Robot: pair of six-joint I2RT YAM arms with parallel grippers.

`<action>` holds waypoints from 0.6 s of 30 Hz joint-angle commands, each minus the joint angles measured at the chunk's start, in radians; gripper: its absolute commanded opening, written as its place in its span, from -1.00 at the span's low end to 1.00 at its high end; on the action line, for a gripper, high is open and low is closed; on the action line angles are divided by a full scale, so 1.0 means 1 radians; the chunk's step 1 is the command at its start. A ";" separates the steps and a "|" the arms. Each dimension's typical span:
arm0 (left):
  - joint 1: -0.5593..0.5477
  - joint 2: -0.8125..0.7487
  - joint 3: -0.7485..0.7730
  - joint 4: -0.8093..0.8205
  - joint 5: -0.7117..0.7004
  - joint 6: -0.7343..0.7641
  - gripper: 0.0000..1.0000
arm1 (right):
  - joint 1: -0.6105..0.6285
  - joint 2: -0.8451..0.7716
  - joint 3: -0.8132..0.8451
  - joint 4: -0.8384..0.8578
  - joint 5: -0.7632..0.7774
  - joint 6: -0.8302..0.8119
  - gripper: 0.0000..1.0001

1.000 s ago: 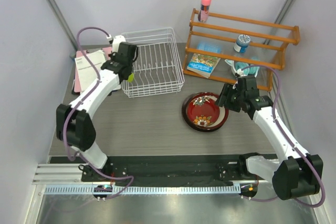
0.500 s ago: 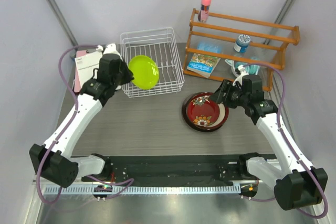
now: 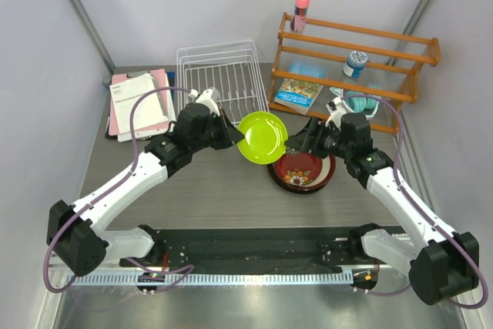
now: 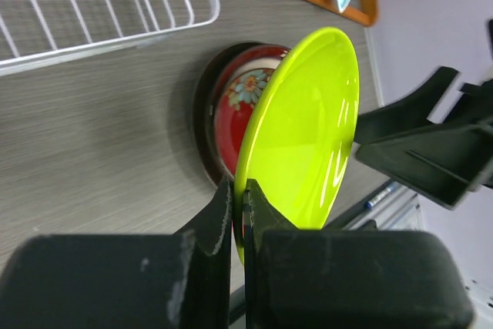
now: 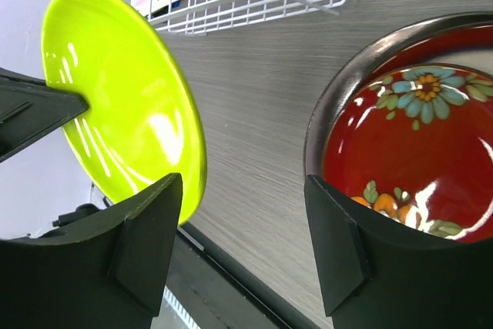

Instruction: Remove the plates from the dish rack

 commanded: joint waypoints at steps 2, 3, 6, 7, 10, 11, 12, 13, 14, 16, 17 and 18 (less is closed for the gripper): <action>-0.042 0.000 0.000 0.130 0.021 -0.046 -1.00 | 0.039 0.031 -0.017 0.133 -0.022 0.048 0.41; -0.046 0.004 0.000 0.131 0.021 -0.049 -1.00 | 0.042 0.036 -0.014 0.141 -0.026 0.051 0.40; -0.066 0.006 -0.007 0.130 -0.009 -0.048 -1.00 | 0.058 0.045 -0.010 0.150 -0.019 0.053 0.38; -0.066 0.009 -0.010 0.131 -0.010 -0.048 -1.00 | 0.062 0.059 -0.010 0.150 -0.018 0.051 0.34; -0.074 0.026 -0.006 0.131 0.004 -0.048 -1.00 | 0.064 0.083 -0.013 0.158 -0.036 0.048 -0.35; -0.075 0.027 -0.004 0.131 0.007 -0.048 -1.00 | 0.064 0.088 -0.016 0.161 -0.038 0.053 -0.57; -0.078 0.030 -0.004 0.133 0.008 -0.048 -1.00 | 0.064 0.090 -0.023 0.172 -0.039 0.058 -0.77; -0.083 0.032 -0.004 0.136 0.005 -0.046 -1.00 | 0.064 0.090 -0.025 0.178 -0.039 0.059 -0.97; -0.085 0.032 -0.006 0.138 0.008 -0.045 -1.00 | 0.064 0.085 -0.027 0.173 -0.032 0.062 -0.97; -0.085 0.029 -0.009 0.141 0.007 -0.032 -0.75 | 0.064 0.068 -0.024 0.152 0.000 0.056 -0.98; -0.085 0.026 -0.009 0.136 -0.001 -0.028 -0.46 | 0.065 0.039 -0.011 0.091 0.075 0.047 -0.98; -0.085 0.023 -0.009 0.113 -0.027 -0.022 -0.19 | 0.064 0.025 -0.008 0.063 0.120 0.030 -0.98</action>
